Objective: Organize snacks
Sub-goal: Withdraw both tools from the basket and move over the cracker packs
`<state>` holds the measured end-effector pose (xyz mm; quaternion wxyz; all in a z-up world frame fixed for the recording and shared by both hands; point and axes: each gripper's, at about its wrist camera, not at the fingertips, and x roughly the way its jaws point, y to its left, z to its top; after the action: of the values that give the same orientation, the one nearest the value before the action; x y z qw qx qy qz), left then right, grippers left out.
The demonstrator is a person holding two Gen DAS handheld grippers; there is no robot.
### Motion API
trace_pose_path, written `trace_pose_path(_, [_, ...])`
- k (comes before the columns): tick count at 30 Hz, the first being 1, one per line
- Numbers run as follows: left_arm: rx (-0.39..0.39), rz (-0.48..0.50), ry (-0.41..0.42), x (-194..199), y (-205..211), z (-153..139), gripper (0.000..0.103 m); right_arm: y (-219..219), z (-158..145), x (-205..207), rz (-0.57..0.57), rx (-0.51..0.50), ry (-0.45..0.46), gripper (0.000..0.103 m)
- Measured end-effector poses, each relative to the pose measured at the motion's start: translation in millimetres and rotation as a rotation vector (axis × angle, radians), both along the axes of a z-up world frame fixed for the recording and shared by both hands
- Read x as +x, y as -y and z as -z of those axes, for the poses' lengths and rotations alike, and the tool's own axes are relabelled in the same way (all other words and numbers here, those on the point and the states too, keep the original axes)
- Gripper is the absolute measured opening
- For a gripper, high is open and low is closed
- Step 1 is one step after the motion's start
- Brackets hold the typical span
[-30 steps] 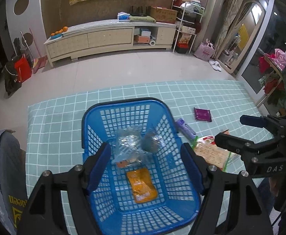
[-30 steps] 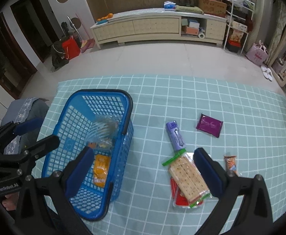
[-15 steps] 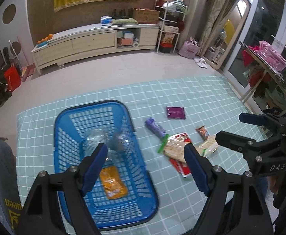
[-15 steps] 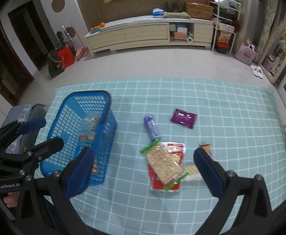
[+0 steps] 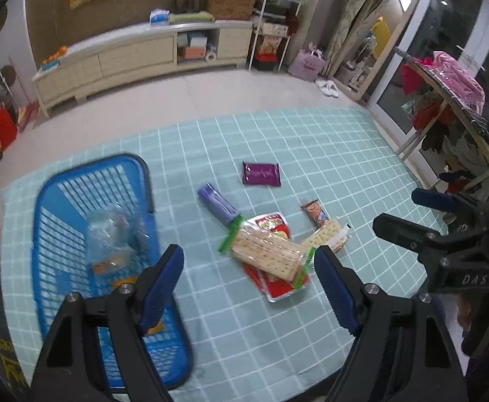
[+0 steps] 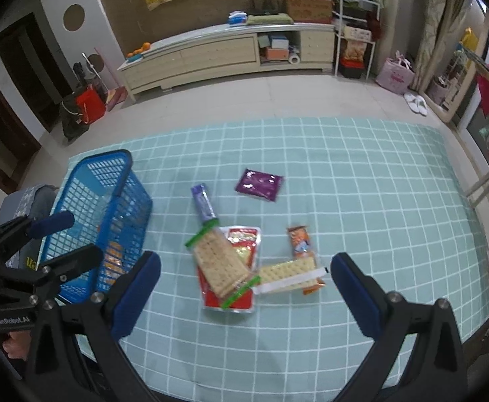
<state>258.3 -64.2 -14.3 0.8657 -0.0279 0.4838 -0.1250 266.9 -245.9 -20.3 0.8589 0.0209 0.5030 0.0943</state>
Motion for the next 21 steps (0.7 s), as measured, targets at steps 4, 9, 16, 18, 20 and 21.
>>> trace_pose_path(4, [-0.018, -0.008, -0.059, 9.0, 19.9, 16.9, 0.079, 16.6, 8.6, 0.9, 0.024, 0.011, -0.018, 0.103])
trace_pose_path(9, [-0.034, -0.017, -0.118, 20.5, 40.0, 36.6, 0.079, 33.5, 20.4, 5.0, 0.042, 0.009, -0.042, 0.103])
trace_pose_path(16, [-0.076, -0.1, -0.212, 37.3, 51.8, 67.5, 0.079, 46.8, 46.3, 13.6, 0.043, 0.009, -0.09, 0.103])
trace_pose_path(18, [-0.074, -0.115, -0.236, 41.1, 53.3, 77.2, 0.079, 50.4, 54.8, 17.3, 0.044, 0.014, -0.106, 0.103])
trace_pose_path(20, [-0.067, -0.134, -0.253, 45.9, 54.1, 87.2, 0.079, 54.4, 61.8, 21.5, 0.046, 0.024, -0.12, 0.103])
trace_pose_path(21, [-0.071, -0.146, -0.261, 48.5, 53.4, 91.8, 0.079, 56.5, 64.1, 23.9, 0.047, 0.028, -0.127, 0.103])
